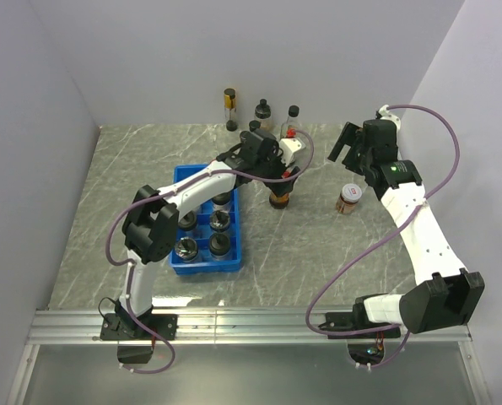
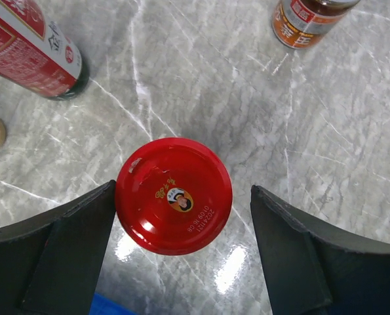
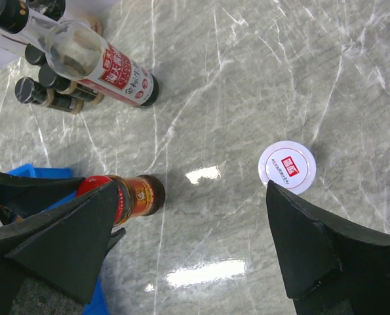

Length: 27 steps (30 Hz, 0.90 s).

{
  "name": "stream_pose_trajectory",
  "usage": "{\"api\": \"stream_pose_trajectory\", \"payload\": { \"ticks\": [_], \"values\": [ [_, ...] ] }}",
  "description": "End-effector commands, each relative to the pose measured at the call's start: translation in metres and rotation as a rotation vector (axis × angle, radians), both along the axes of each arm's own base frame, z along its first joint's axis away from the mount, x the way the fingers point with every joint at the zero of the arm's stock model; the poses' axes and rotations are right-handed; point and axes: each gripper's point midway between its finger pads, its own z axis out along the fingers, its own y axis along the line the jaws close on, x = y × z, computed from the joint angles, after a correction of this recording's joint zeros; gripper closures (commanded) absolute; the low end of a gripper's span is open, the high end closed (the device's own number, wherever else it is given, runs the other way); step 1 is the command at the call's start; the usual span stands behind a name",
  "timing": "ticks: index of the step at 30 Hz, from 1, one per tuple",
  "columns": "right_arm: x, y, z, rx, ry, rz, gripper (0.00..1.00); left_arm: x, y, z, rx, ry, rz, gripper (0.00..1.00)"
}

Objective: Organize the condiment bottles
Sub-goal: Pick up the bottle from the center of the board.

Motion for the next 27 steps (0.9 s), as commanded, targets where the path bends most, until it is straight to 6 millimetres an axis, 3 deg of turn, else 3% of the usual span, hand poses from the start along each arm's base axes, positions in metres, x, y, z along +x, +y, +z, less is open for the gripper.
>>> {"api": "stream_pose_trajectory", "payload": {
  "ticks": [1,9,14,16,17,20,21,23,24,26,27],
  "values": [
    [0.006,-0.004,0.015,0.003,-0.051,-0.01,0.0,-0.007,-0.01,0.009,-0.041,0.026,-0.034,0.12],
    [0.007,-0.002,0.014,0.009,-0.049,-0.004,0.0,0.001,-0.009,-0.021,-0.012,0.034,0.006,0.15],
    [0.005,-0.005,0.015,0.006,-0.05,-0.01,0.0,0.005,-0.009,-0.03,-0.01,0.038,0.027,0.19],
    [0.005,-0.005,0.013,0.006,-0.047,-0.009,0.0,0.006,-0.008,-0.033,-0.009,0.04,0.033,0.25],
    [0.005,-0.005,0.013,0.007,-0.048,-0.009,0.0,0.005,-0.009,-0.035,-0.007,0.043,0.031,0.3],
    [0.006,-0.004,0.013,0.009,-0.048,-0.009,0.0,0.005,-0.006,-0.039,0.002,0.053,0.032,0.54],
    [0.006,-0.004,0.013,0.011,-0.048,-0.008,0.0,0.005,-0.006,-0.037,0.001,0.053,0.03,0.7],
    [0.006,-0.003,0.013,0.013,-0.048,-0.006,0.0,0.003,-0.006,-0.034,0.0,0.051,0.026,0.85],
    [0.007,-0.003,0.013,0.013,-0.05,-0.006,0.0,0.004,-0.004,-0.028,-0.003,0.041,0.034,0.99],
    [0.007,-0.003,0.014,0.016,-0.053,-0.006,0.0,0.005,-0.001,-0.018,-0.002,0.027,0.042,1.0],
    [0.007,-0.003,0.013,0.016,-0.05,-0.004,0.0,0.008,0.001,-0.003,-0.016,0.003,0.059,1.0]
  ]
}}
